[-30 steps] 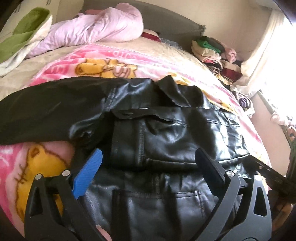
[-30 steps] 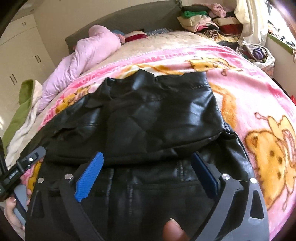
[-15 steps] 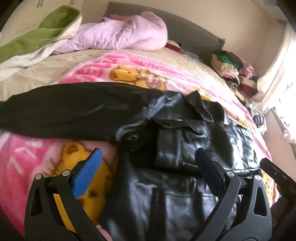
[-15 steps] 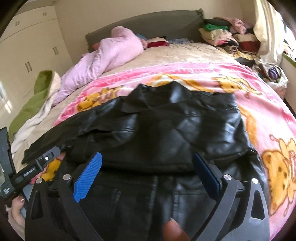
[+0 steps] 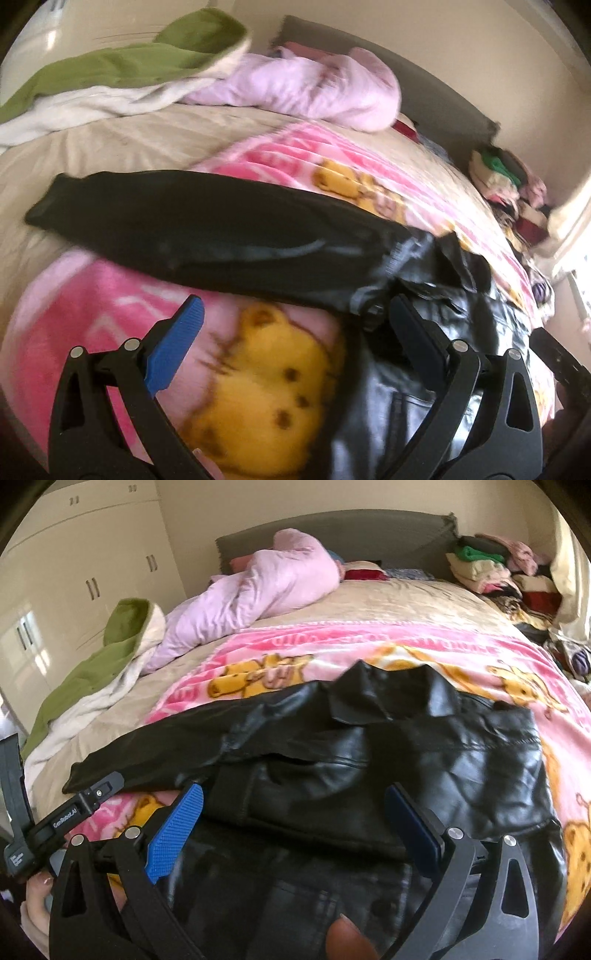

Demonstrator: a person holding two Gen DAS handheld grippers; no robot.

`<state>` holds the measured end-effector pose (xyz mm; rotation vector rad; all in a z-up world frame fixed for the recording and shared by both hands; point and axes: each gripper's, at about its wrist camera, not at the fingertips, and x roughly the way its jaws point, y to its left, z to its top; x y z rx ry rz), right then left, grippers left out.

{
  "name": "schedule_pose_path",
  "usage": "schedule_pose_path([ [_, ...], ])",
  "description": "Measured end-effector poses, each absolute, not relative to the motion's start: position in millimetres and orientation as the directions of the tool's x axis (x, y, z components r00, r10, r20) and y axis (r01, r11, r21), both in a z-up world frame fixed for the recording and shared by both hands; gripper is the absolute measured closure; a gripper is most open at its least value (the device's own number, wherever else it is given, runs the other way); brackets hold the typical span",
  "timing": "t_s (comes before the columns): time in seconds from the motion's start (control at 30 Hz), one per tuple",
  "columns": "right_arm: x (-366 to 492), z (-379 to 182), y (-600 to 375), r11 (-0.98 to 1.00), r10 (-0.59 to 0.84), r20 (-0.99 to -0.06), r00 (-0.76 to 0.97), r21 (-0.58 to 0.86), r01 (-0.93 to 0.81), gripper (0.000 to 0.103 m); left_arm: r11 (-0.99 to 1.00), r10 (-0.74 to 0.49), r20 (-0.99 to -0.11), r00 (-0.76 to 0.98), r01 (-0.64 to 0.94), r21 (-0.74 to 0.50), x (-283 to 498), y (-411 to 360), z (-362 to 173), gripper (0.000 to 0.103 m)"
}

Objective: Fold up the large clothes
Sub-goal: 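Move the left tool to the other sleeve cuff and grasp it, then lift the sleeve with the left tool and fold it across the jacket body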

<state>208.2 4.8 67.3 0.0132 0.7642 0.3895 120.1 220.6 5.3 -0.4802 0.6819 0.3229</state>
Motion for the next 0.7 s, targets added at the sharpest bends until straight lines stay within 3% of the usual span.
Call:
schedule_pose_path([
  [0.7,211,67,97,0.861,0.446,-0.666,0.598,0.137,-0.489,0.005,0.674,0.274,-0.697,0.663,-0.649,-0.352,73,333,-22,0.009],
])
